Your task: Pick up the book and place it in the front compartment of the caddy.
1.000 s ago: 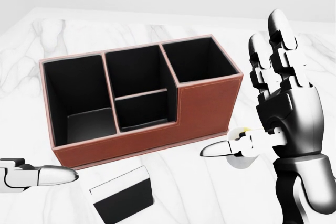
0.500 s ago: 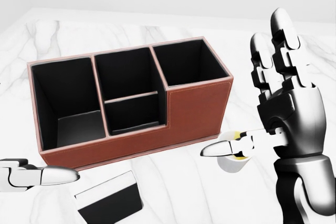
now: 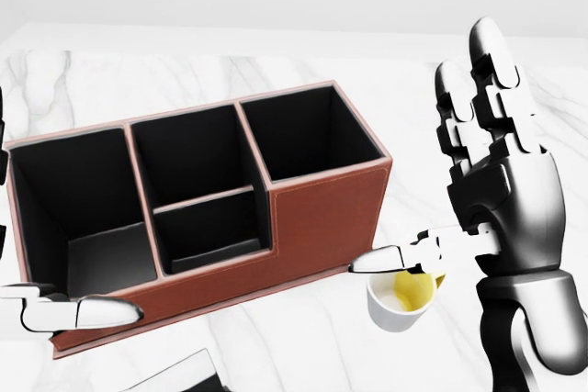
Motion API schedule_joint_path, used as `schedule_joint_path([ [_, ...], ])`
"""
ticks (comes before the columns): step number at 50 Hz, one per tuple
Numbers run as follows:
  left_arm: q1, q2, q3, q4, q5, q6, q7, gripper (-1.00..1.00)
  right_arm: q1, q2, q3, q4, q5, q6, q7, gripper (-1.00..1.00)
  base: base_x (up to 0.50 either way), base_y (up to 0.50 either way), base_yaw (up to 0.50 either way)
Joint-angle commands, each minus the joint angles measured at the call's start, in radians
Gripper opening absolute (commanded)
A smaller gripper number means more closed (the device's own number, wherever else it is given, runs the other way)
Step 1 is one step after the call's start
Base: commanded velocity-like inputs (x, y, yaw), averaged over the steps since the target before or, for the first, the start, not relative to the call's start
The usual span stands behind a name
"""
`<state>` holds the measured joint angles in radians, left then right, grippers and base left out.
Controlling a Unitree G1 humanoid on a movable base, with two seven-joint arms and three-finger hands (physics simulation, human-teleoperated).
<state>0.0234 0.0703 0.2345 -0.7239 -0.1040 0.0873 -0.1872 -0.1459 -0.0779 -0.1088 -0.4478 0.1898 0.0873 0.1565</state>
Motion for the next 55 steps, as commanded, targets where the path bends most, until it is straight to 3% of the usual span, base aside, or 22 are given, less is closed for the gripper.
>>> schedule_joint_path([
  [1, 0.004, -0.003, -0.003, -0.01, 0.002, 0.0, 0.0, 1.0, 0.004, 0.002, 0.002, -0.015, 0.0, 0.0, -0.004, 1.0, 0.27, -0.02, 0.0],
  [19, 0.025, -0.004, 0.021, -0.015, -0.008, 0.0, -0.019, 1.0, -0.003, 0.001, 0.002, 0.004, 0.0, 0.0, -0.002, 1.0, 0.09, -0.01, 0.0],
  [28, 0.114, -0.025, 0.059, -0.091, 0.01, 0.0, -0.087, 1.0, 0.005, 0.001, 0.001, -0.013, 0.001, 0.0, -0.003, 1.0, 0.0, 0.0, 0.0],
  [36, 0.221, -0.085, 0.15, -0.162, 0.024, 0.0, -0.199, 1.0, 0.006, 0.005, 0.007, -0.001, -0.003, 0.0, -0.004, 1.0, 0.0, 0.0, 0.0],
  [49, 0.362, -0.197, 0.194, -0.172, 0.108, 0.0, -0.346, 1.0, 0.004, 0.002, 0.001, 0.022, 0.001, 0.0, 0.0, 1.0, 0.0, 0.0, 0.0],
  [55, 0.409, -0.258, 0.243, -0.195, 0.126, 0.0, -0.415, 1.0, 0.0, 0.001, -0.003, 0.039, 0.002, 0.0, 0.002, 1.0, 0.0, 0.0, 0.0],
])
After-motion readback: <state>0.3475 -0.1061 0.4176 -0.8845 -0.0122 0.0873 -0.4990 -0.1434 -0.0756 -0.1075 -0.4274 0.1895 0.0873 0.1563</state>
